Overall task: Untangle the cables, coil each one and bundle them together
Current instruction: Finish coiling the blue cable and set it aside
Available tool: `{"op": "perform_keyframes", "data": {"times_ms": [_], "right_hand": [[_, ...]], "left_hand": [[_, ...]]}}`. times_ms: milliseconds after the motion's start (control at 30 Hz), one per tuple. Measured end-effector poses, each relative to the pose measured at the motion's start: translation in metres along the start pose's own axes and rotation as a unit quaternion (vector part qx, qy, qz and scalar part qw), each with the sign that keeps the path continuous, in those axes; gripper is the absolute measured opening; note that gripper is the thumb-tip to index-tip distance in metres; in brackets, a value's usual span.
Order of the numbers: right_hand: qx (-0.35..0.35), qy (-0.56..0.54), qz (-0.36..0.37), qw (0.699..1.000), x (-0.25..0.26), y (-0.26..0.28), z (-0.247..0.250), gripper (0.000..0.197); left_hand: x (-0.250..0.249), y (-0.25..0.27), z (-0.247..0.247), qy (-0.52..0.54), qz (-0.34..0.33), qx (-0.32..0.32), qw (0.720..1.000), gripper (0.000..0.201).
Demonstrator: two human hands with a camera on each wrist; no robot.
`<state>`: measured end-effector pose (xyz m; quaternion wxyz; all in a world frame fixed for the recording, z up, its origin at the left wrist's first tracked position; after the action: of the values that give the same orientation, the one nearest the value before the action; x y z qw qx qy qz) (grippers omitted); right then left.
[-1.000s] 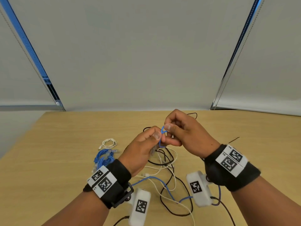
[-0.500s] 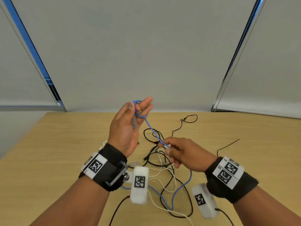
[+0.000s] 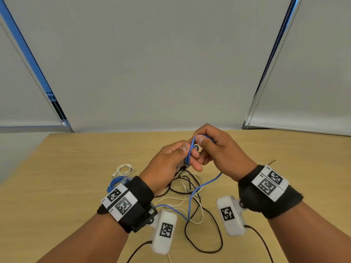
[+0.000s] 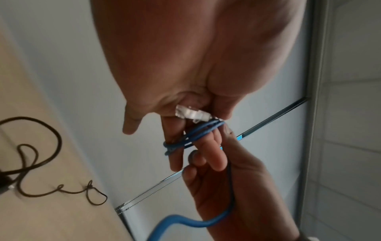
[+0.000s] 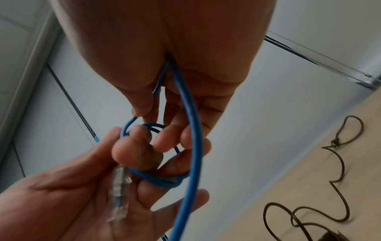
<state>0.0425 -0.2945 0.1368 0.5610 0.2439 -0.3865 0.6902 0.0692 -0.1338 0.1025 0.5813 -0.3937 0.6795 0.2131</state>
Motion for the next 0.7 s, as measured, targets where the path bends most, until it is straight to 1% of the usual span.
{"op": "perform_keyframes", "data": {"times_ms": [67,133,200,267,400,467,567,700], "right_hand": [[0.006,-0.019,-0.002,1.0,0.0,-0.001,-0.002,0.016],[0.009,-0.033,0.002,0.999,0.0,-0.004,-0.004,0.017],[0.004,-0.046,0.011,0.999,0.002,-0.007,-0.005,0.018],[0.012,-0.055,0.007,0.998,0.003,-0.011,-0.006,0.019],[0.061,-0.149,-0.019,0.987,-0.001,-0.014,-0.007,0.023],[0.074,-0.177,-0.027,0.981,-0.005,-0.013,-0.01,0.024],[0.082,-0.171,-0.057,0.98,-0.015,-0.01,-0.017,0.025],[0.135,-0.156,-0.091,0.974,-0.026,-0.002,-0.039,0.028]], "left_hand": [[-0.003,0.0,-0.001,-0.013,-0.001,0.013,1.0,0.034],[-0.005,-0.003,0.0,-0.052,-0.011,0.01,0.999,0.032],[-0.008,-0.004,-0.001,-0.055,-0.021,0.008,0.998,0.031],[-0.01,-0.004,-0.002,-0.018,-0.028,0.015,0.999,0.031],[-0.014,-0.001,0.0,0.05,-0.042,0.018,0.998,0.033],[-0.014,0.0,0.002,0.084,-0.044,0.013,0.995,0.033],[-0.013,0.002,0.011,0.126,-0.045,-0.017,0.991,0.031],[-0.008,0.003,0.023,0.189,-0.039,-0.04,0.98,0.028]]}}
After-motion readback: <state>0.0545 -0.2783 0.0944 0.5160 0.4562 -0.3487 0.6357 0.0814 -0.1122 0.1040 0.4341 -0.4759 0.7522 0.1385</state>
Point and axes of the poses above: each hand's wrist, its own y-axis away from the middle knuckle, its own z-axis out of the back of the hand, x = y × z, the point moved 3 cm from there along -y, towards the middle knuckle, and after that the axes turned 12 degrees about y, right-handed, at the moved point
